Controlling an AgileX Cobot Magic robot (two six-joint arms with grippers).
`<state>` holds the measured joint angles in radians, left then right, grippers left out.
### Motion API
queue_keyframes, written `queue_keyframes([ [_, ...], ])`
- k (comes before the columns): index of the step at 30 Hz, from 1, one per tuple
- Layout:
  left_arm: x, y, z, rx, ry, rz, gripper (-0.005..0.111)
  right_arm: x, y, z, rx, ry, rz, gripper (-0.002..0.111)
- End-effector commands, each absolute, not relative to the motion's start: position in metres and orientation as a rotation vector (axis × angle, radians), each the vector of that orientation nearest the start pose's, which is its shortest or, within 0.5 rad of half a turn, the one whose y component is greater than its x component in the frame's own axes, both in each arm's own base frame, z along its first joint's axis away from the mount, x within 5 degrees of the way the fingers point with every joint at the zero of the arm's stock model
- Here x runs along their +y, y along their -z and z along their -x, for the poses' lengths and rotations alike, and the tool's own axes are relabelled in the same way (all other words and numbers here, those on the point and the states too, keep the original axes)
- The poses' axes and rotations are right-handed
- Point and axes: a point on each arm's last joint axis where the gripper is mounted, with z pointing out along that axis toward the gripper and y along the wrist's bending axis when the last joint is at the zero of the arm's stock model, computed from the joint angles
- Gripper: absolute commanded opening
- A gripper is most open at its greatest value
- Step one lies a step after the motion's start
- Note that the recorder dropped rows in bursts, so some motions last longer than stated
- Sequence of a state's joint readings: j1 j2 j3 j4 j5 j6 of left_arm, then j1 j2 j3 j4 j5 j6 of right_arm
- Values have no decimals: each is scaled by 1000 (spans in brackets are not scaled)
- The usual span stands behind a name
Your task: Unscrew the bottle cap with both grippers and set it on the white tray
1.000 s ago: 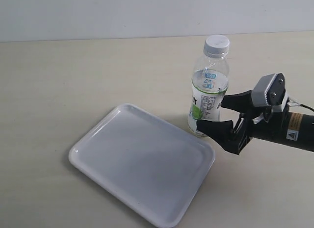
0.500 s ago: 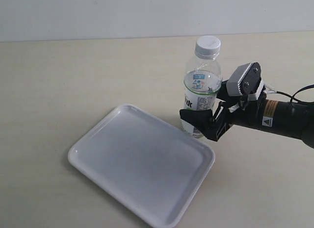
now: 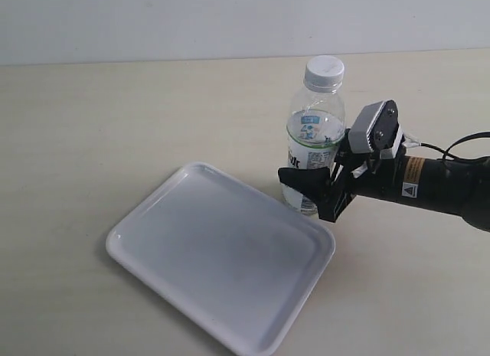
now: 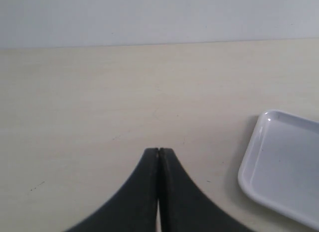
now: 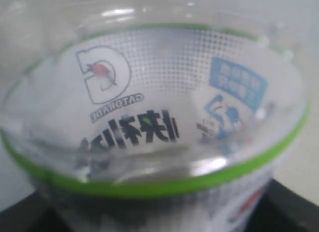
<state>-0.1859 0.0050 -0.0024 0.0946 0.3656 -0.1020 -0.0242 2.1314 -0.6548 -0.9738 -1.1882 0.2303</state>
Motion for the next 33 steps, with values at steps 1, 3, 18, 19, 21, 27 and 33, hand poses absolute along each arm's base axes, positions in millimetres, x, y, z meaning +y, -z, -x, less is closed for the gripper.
queue_keyframes([
  [1,-7,-181,-53,1834,119,-127,0,65,-75,-303,1728,-700,777,38],
  [3,-7,-181,-53,1834,117,-128,0,66,-75,-302,1715,-716,797,19],
  [18,-7,-181,-53,1834,117,-128,0,61,-107,-306,1648,-485,968,0],
  [19,-7,-181,-53,1834,117,-128,0,61,-109,-305,1654,-468,1005,0],
  [21,-6,-184,-54,1803,76,-159,0,61,-115,-302,1667,-436,1072,0],
  [27,-11,-215,-55,1456,109,-176,0,60,-115,-299,1712,-446,1108,0],
  [33,-14,-244,-46,1144,472,21,0,59,-113,-299,1729,-436,1112,0],
])
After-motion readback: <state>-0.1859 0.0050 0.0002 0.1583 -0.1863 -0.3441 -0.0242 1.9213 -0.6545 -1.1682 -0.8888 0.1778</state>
